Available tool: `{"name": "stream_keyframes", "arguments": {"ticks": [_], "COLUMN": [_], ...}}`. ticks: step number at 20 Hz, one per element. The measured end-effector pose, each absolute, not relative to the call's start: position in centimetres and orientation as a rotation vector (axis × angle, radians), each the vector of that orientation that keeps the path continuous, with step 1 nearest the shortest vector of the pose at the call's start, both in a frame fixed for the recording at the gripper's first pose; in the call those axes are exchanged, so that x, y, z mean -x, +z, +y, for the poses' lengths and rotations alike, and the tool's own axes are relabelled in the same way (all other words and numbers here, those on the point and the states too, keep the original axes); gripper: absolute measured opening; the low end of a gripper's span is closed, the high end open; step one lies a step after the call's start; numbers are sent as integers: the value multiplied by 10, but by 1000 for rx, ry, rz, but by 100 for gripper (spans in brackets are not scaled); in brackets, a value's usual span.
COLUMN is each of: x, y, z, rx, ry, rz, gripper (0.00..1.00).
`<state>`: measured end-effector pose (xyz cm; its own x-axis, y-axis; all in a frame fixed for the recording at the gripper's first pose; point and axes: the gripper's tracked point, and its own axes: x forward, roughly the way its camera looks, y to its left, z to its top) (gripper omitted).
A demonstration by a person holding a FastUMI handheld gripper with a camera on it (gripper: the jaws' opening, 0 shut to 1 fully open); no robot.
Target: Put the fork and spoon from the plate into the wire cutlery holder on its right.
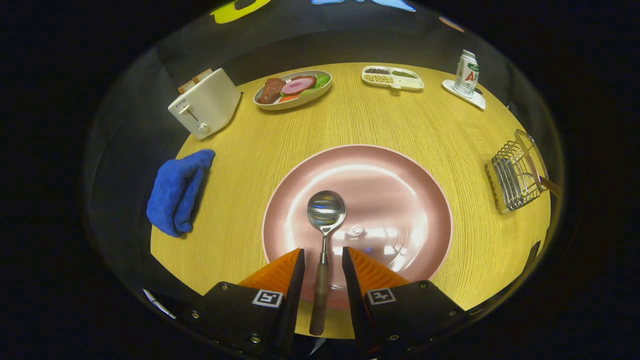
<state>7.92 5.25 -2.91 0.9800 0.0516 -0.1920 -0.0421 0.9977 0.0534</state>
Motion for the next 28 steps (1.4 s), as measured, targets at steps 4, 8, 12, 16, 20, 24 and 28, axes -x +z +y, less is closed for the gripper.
{"name": "stream_keyframes", "arguments": {"ticks": [4,8,12,16,20,24,28], "x": [-85,-87,-85,-87,-84,-79,-68], "y": [-39,-42,-43,-42,-41,-33,-16], "z": [55,54,51,53,53,50,44], "rx": [-37,9,-4,-60,-73,-65,-69], "ry": [37,16,-19,20,38,47,49], "rz": [228,238,259,270,269,244,198], "gripper": [47,46,15,5,5,5,5]}}
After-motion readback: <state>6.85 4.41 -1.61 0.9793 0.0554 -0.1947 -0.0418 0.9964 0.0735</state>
